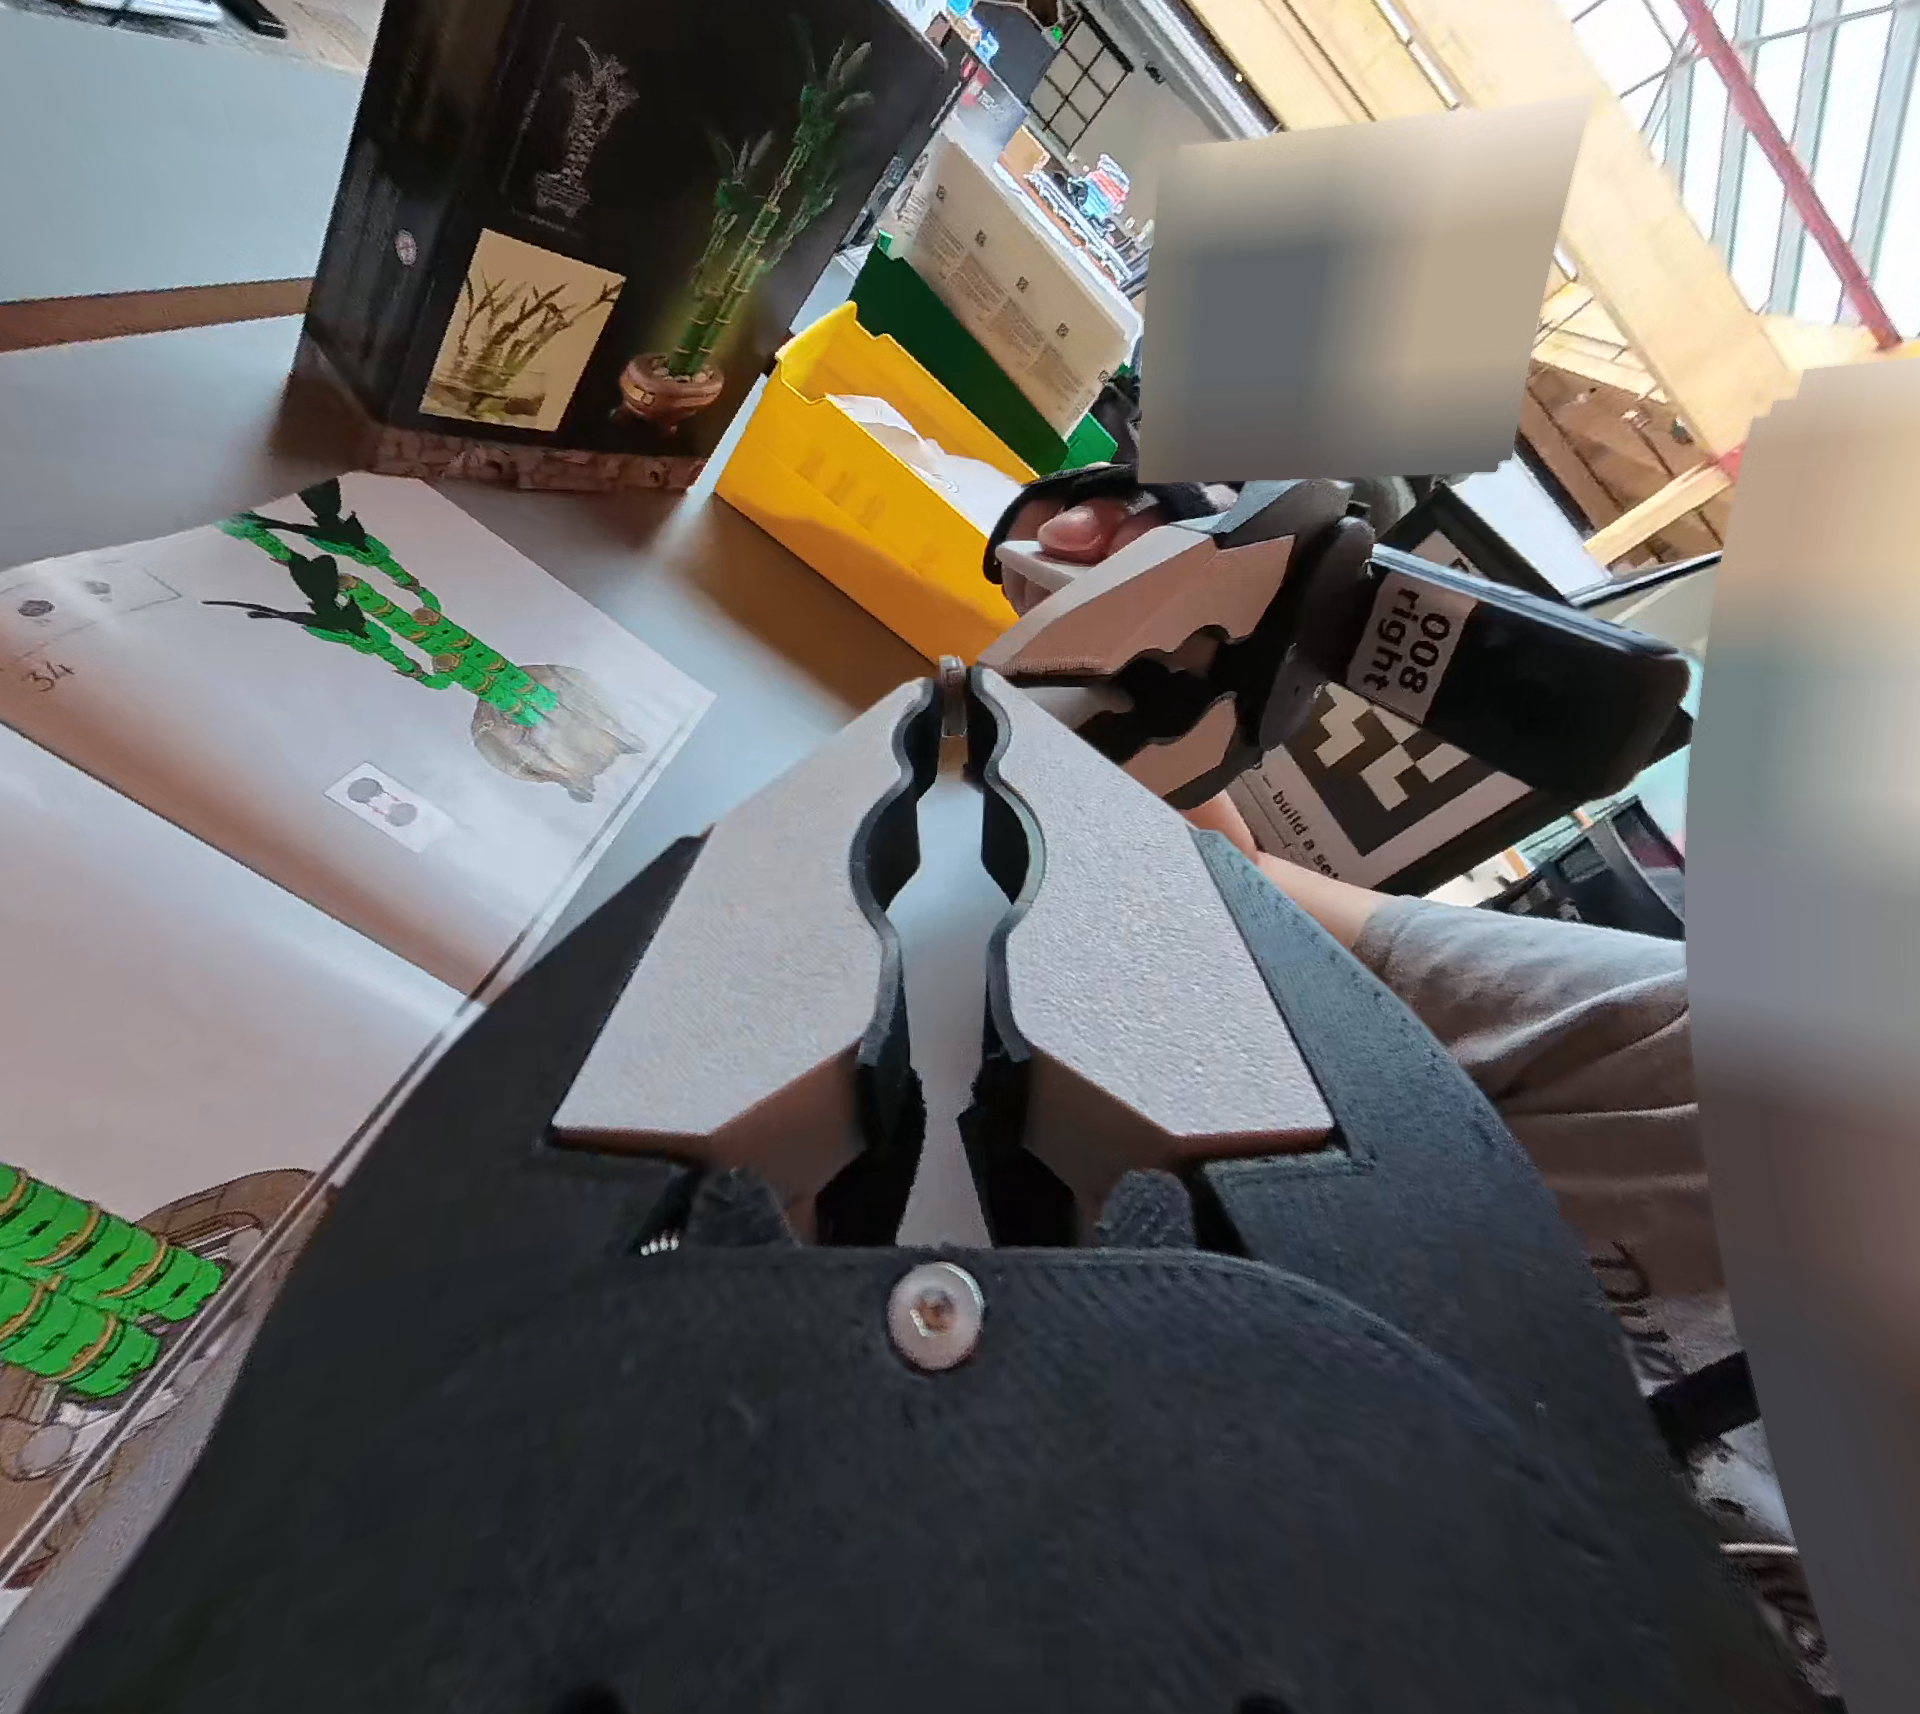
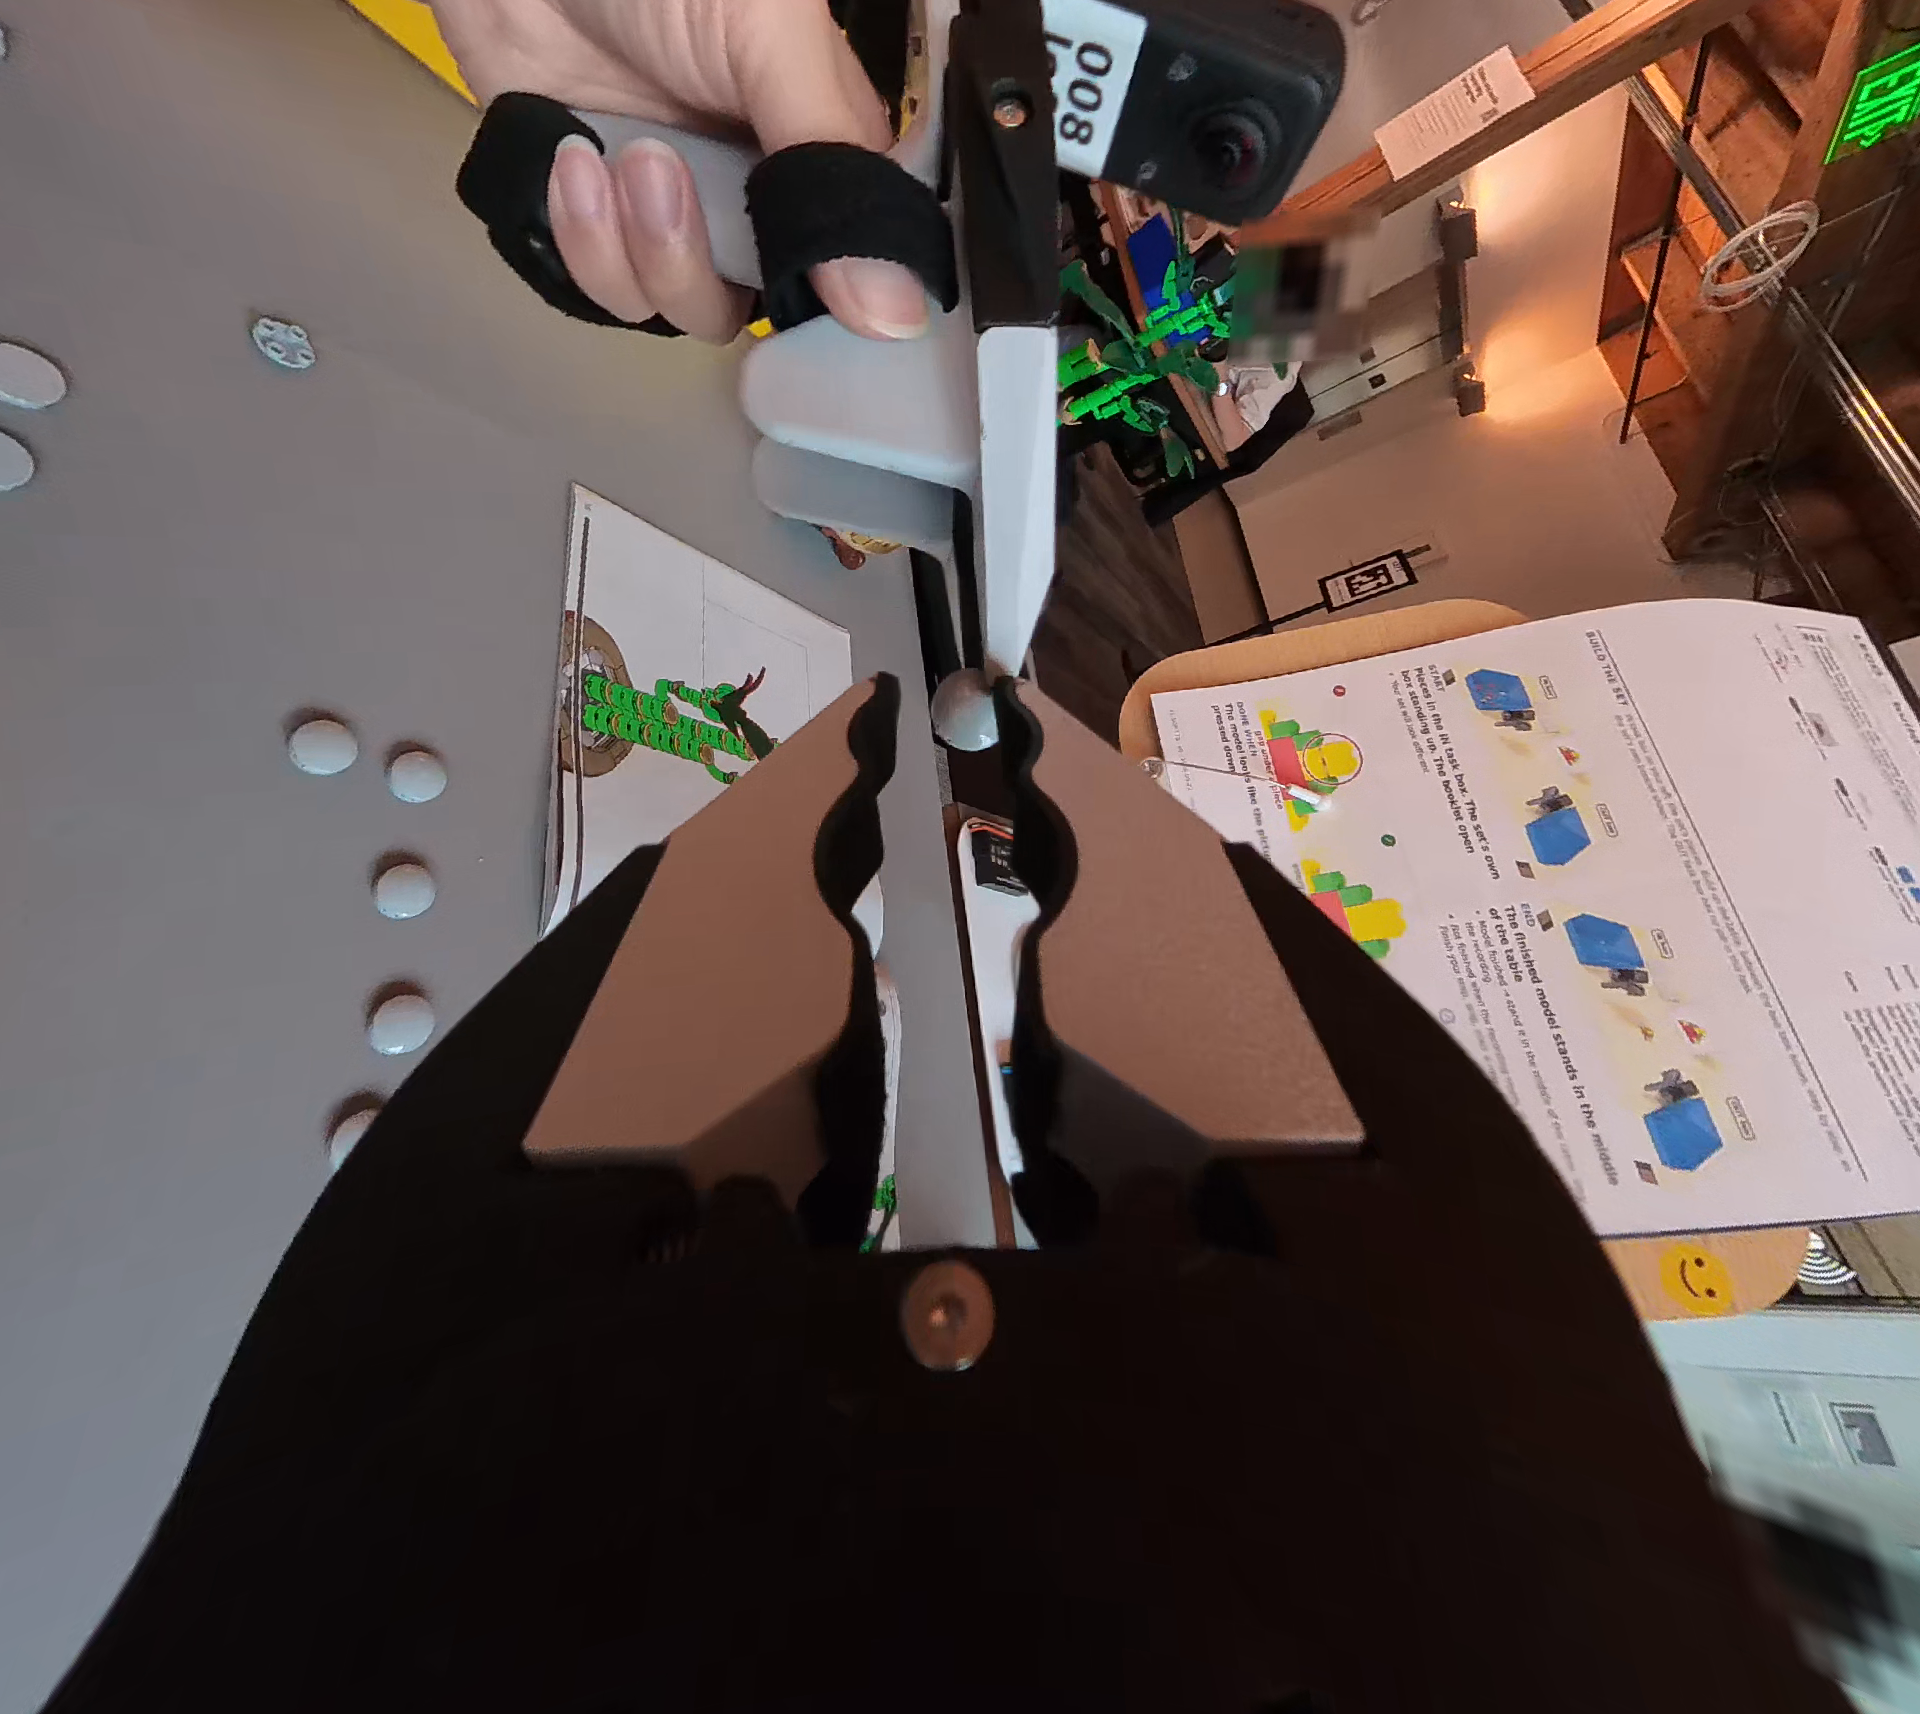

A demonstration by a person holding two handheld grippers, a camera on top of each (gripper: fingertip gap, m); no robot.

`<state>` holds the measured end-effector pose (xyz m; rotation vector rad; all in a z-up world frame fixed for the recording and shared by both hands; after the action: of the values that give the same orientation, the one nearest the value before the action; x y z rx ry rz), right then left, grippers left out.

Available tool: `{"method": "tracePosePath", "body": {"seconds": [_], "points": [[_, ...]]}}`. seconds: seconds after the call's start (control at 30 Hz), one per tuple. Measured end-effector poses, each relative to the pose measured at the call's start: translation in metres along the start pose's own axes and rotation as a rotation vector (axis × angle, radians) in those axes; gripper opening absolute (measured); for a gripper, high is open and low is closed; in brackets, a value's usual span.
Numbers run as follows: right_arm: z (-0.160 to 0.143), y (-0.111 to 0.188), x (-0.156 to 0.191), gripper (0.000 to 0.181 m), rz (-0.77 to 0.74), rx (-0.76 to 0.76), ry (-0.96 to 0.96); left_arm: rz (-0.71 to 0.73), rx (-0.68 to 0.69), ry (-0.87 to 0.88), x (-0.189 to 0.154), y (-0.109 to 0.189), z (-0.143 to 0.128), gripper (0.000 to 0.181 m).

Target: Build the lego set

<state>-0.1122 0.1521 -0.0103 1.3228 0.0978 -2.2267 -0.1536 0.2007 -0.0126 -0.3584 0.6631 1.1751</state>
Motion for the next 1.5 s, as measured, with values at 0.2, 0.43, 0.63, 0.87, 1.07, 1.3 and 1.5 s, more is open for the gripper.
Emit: {"method": "tracePosePath", "body": {"seconds": [0.2,0.43,0.63,0.87,1.07,1.3,1.5], "points": [[-0.005,0.0,-0.004,0.018,-0.012,0.018,-0.026,0.017,0.012,0.013,0.003,-0.001,-0.002,0.002],[-0.007,-0.003,-0.001,0.015,0.015,0.021,-0.051,-0.009,0.025,0.028,0.001,-0.001,-0.003,0.002],[-0.008,-0.002,0.003,0.014,0.112,0.02,-0.159,-0.011,0.016,0.008,0.0,0.002,0.002,0.005],[-0.042,-0.026,0.114,0.014,0.808,0.261,-0.397,0.187,-0.091,-0.203,-0.006,0.034,0.028,0.005],[-0.044,-0.045,0.146,0.015,0.867,0.283,-0.397,0.158,-0.145,-0.242,-0.029,0.047,0.038,0.001],[-0.065,-0.051,0.153,0.015,0.853,0.346,-0.412,0.197,-0.153,-0.311,-0.046,0.055,0.042,0.002],[-0.063,-0.053,0.15,0.023,0.83,0.327,-0.421,0.192,-0.174,-0.321,-0.056,0.064,0.045,0.002]]}}
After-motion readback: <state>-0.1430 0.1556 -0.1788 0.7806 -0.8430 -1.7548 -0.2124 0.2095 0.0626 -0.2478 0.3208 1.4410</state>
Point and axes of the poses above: each gripper's, where its closed fingertips meet, y back along the fingers, z out of its top, x = y × z across the jaws, the point moved 4 cm from there along y, back along the fingers, and after that the axes turned 2 degrees about -z, right-handed, at the moved point
